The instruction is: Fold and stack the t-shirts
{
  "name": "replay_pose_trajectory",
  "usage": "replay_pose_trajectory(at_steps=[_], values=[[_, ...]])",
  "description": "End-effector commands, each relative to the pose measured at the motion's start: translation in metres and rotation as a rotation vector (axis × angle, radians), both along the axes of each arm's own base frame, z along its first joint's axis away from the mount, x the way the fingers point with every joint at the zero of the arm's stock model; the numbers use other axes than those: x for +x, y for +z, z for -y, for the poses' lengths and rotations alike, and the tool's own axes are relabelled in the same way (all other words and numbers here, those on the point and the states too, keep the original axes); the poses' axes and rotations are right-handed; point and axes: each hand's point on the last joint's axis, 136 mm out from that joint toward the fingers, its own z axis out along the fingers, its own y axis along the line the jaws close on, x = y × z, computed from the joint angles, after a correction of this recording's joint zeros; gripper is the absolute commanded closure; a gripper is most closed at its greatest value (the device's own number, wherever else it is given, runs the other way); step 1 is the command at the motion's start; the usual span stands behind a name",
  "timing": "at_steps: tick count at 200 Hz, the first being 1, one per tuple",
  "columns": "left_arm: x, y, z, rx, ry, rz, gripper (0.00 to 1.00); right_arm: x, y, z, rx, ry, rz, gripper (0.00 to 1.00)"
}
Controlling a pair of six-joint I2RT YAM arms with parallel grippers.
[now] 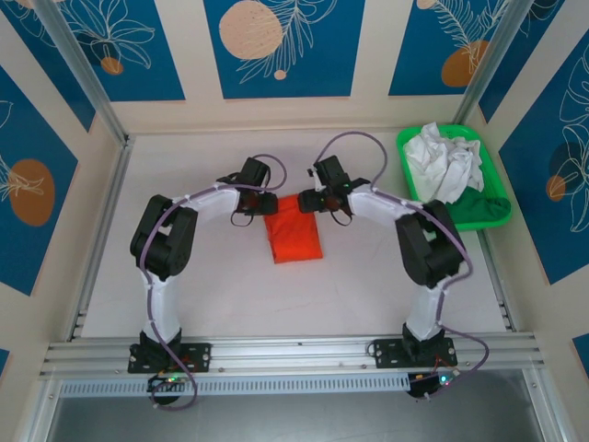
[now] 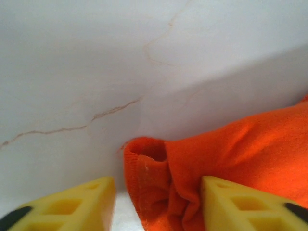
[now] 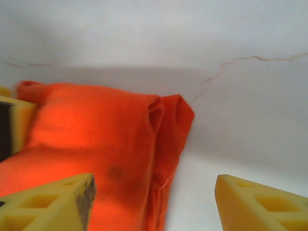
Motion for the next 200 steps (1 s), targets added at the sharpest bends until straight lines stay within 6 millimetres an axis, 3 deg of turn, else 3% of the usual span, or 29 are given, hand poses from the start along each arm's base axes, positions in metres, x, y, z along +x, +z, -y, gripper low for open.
replay_pose_trajectory(at_steps=[1, 17, 28, 56, 96, 104, 129, 167, 200], values=[[0.004, 0.03, 0.003, -0.041, -0.008, 0.064, 0.43, -0.003, 0.036, 0.008, 0.171, -0.078, 0.065, 0.27], [0.004, 0.051, 0.008, -0.068, -0.025, 0.097, 0.42, -0.016, 0.034, 0.019, 0.199, -0.086, 0.066, 0.26], [0.002, 0.066, 0.011, -0.067, -0.036, 0.117, 0.32, -0.024, 0.033, 0.028, 0.211, -0.11, 0.074, 0.26], [-0.009, 0.097, 0.021, 0.039, -0.051, 0.18, 0.19, -0.048, 0.028, 0.062, 0.215, -0.193, 0.088, 0.26], [-0.032, 0.105, 0.039, 0.293, 0.048, 0.168, 0.18, -0.094, 0.024, 0.116, 0.114, -0.291, 0.147, 0.28], [-0.036, 0.103, 0.042, 0.348, 0.066, 0.159, 0.13, -0.105, 0.025, 0.123, 0.108, -0.3, 0.159, 0.28], [-0.048, 0.086, 0.066, 0.418, 0.05, 0.106, 0.16, -0.135, 0.033, 0.138, 0.132, -0.304, 0.204, 0.29], [-0.061, 0.055, 0.103, 0.441, -0.007, 0.057, 0.28, -0.167, 0.06, 0.127, 0.208, -0.15, 0.307, 0.32], [-0.072, 0.03, 0.13, 0.497, -0.088, 0.027, 0.36, -0.179, 0.068, 0.106, 0.262, -0.001, 0.323, 0.32]])
